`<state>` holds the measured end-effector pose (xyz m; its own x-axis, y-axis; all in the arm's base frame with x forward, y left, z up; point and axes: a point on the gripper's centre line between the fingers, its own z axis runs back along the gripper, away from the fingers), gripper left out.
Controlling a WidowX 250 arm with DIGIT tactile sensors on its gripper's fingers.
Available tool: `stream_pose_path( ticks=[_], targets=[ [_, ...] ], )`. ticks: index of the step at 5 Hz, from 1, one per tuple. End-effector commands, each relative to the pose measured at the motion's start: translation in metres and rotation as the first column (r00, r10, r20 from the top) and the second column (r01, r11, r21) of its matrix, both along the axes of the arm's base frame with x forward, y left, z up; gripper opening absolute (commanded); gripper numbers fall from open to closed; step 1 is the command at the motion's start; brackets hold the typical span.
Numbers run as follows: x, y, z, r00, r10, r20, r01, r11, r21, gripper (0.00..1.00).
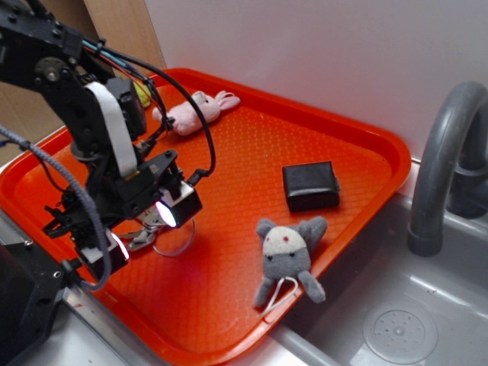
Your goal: Grab the silver keys.
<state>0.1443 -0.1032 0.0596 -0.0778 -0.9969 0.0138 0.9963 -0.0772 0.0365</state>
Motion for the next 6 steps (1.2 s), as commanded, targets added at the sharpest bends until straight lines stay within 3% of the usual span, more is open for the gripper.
stream_pose_path(
  ticks=[1,2,6],
  targets=[
    [0.016,0.02,0.053,0.989,0.101,0.107,-0.091,0.991,-0.095,1.0],
    [0.036,0.033,0.041,0.99,0.124,0.074,-0.118,0.99,-0.078,1.0],
    [0.055,0.02,-0.018,0.997,0.076,-0.021,-0.077,0.995,-0.059,1.0]
  ],
)
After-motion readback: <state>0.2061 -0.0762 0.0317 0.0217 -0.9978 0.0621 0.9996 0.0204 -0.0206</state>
